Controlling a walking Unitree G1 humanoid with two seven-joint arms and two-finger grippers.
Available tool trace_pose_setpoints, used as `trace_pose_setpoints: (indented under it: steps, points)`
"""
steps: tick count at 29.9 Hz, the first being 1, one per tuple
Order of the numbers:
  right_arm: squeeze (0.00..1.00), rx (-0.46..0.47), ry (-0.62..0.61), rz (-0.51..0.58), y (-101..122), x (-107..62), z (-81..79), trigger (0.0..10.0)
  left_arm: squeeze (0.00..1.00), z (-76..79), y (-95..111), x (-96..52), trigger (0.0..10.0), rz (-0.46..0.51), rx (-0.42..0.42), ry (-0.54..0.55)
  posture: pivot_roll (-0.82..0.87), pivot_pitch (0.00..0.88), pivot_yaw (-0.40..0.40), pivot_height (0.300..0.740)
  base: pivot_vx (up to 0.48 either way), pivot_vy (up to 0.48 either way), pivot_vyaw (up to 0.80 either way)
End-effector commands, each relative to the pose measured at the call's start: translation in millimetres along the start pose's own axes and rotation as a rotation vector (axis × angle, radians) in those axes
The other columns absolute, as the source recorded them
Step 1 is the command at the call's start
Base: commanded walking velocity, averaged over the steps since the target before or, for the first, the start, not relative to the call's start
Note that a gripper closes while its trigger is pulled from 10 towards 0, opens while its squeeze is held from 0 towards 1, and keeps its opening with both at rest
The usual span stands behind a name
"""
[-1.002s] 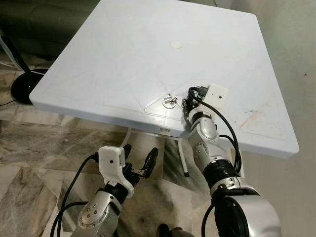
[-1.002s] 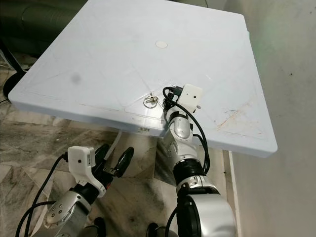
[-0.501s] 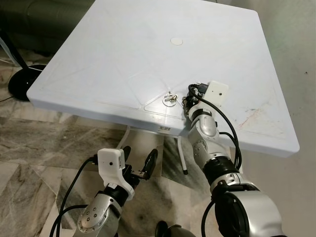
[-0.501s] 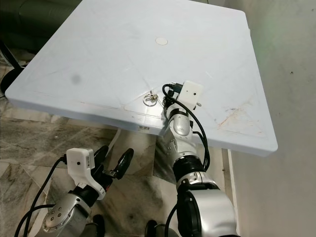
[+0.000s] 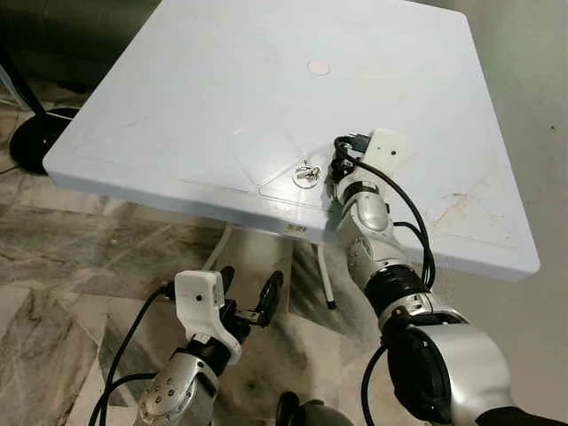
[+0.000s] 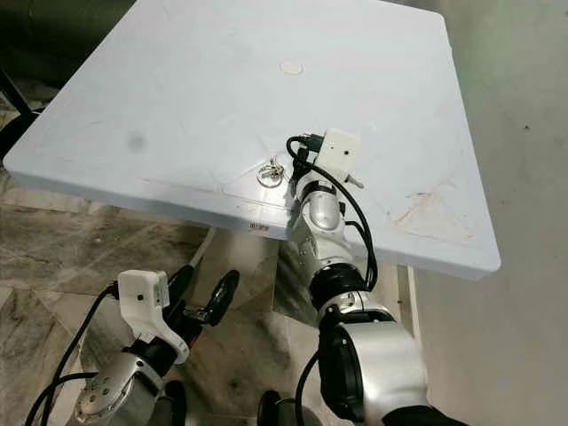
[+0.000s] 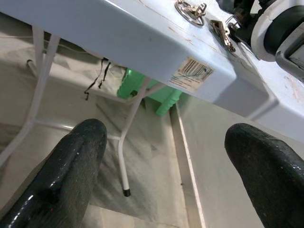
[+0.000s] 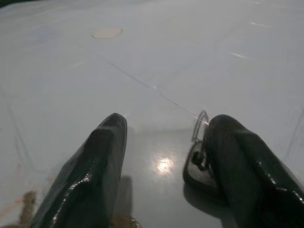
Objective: Hang keys on a hook
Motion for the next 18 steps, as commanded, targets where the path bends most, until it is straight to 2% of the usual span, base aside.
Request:
trace_pose_setpoints:
  steps: [1,3,4,5,6,7,8,9,18]
  points:
    - [0.00,-0.009,-0.024,-0.030,-6.8,-0.4,7.1,8.9,0.00,4.9,-1.2,-3.2,10.0,-0.004,-0.023,0.003,0.19,0.348,-0.149,0.740,0.000,0.000,0.00]
    - [0.00,-0.010,-0.025,-0.032,-7.3,-0.5,7.5,8.9,0.00,4.9,-1.3,-3.3,10.0,-0.005,-0.023,0.004,0.19,0.348,-0.149,0.740,0.000,0.000,0.00]
    - [0.00,-0.014,-0.028,-0.035,-8.0,-0.5,8.5,5.8,0.00,5.5,-1.5,-3.5,10.0,-0.005,-0.025,0.004,0.19,0.350,-0.150,0.740,0.000,0.000,0.00]
    - [0.00,-0.021,-0.037,-0.035,-8.2,-0.5,9.9,4.8,0.00,5.7,-1.7,-3.5,10.0,-0.006,-0.025,0.003,0.18,0.351,-0.150,0.740,0.000,0.000,0.00]
    - [0.00,-0.026,-0.043,-0.035,-8.4,-0.5,10.9,4.8,0.00,5.9,-1.8,-3.5,10.0,-0.006,-0.025,0.003,0.18,0.351,-0.150,0.740,0.000,0.000,0.00]
    - [0.00,-0.031,-0.046,-0.037,-8.8,-0.5,11.6,2.6,0.00,6.1,-1.9,-3.6,10.0,-0.007,-0.026,0.003,0.18,0.351,-0.150,0.740,0.000,0.000,0.00]
    - [0.00,-0.034,-0.047,-0.038,-9.1,-0.6,11.9,2.6,0.00,6.2,-2.0,-3.6,10.0,-0.007,-0.027,0.003,0.18,0.351,-0.150,0.740,0.000,0.000,0.00]
    - [0.00,-0.034,-0.046,-0.035,-8.8,-0.6,11.9,0.0,0.00,6.4,-2.1,-3.5,10.0,-0.007,-0.028,0.002,0.18,0.351,-0.149,0.740,0.000,0.000,0.00]
    - [0.00,-0.034,-0.049,-0.039,-8.7,0.1,12.9,0.0,0.00,5.9,-2.2,-2.4,10.0,-0.009,-0.028,0.006,0.18,0.351,-0.149,0.740,0.000,0.000,0.00]
Point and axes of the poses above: a point about 5 cm out from each wrist's last joint towards the gripper, its own x axis pointing out of the wrist towards the gripper, its own y axis along the axis of the wrist's last joint, z = x × y, the point moved 4 cm from there along x, pointing out of the wrist towards the gripper, and after that the axes turned 3 degrees about x, right-handed, at the moved point
